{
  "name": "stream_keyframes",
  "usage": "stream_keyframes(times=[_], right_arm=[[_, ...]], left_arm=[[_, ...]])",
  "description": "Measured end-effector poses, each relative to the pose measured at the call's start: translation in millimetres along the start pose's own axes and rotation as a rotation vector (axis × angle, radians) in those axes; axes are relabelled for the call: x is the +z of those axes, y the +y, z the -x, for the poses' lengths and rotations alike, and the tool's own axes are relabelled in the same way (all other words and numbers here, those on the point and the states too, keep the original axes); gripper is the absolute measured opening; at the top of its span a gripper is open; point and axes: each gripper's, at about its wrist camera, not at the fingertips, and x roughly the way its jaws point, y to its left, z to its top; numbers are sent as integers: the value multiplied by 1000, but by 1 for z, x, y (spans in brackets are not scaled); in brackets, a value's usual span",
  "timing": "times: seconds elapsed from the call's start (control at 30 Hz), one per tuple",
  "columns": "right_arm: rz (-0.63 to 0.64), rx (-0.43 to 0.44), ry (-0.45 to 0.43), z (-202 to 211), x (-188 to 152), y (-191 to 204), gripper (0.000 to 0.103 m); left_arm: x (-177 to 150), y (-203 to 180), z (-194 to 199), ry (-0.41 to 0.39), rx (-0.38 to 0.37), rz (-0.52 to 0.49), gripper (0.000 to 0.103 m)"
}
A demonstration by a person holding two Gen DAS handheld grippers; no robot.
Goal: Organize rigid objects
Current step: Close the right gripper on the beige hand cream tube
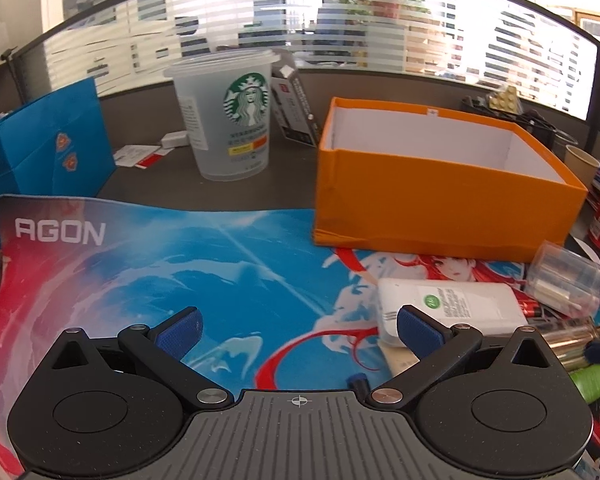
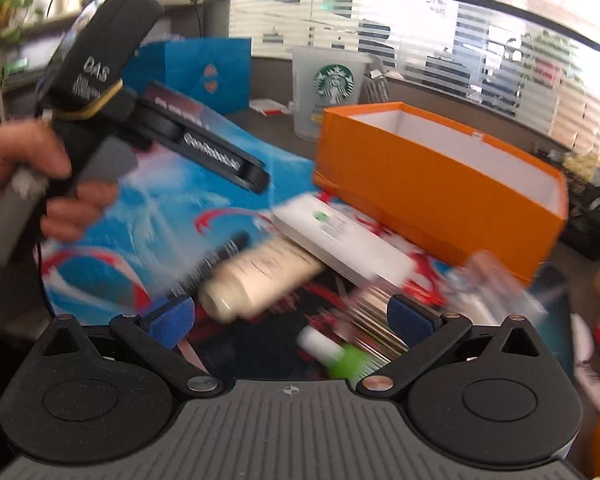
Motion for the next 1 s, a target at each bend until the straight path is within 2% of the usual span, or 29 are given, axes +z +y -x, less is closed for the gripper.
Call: stream_keyframes(times=[0.13, 0.3, 0.47, 0.73, 0.83, 0.97, 1.0], right_arm=[[-104, 12, -39, -13, 9, 8, 103], [-223, -1, -34, -25, 13, 12, 103], [-250, -81, -11, -43, 14, 19, 100], [-273, -138, 19, -65, 13, 21, 74], [-277, -147, 48, -74, 11, 21, 67], [-239, -182, 53, -82, 9, 25, 65], [-243, -181, 52, -81, 9, 24, 59]], left_arm=[[2, 10, 0, -10, 12, 13, 103], [2, 21, -5, -10, 15, 30, 103], [2, 29, -10, -4, 7, 38, 103], [2, 36, -12, -17, 1, 23, 103], [3, 40, -13, -23, -4, 28, 103], [3, 42, -18, -13, -9, 28, 103], [3, 42, -18, -12, -14, 24, 103]])
